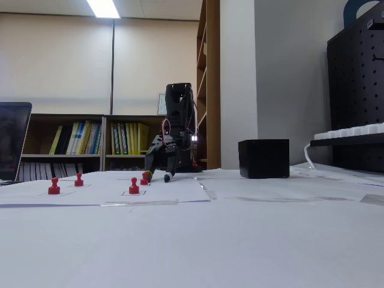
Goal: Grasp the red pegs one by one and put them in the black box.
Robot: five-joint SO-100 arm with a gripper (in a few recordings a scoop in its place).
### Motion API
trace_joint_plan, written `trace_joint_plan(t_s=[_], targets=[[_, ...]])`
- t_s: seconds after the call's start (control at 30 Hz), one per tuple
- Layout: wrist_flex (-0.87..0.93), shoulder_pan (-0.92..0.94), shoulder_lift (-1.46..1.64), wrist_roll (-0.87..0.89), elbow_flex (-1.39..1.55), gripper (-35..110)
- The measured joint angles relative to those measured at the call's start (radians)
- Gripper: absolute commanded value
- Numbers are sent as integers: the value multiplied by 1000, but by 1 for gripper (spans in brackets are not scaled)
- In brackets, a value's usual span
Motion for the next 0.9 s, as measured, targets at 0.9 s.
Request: trace_joint_plan(t_s=[0.9], targets=[[-38, 14, 144, 34, 156, 15]])
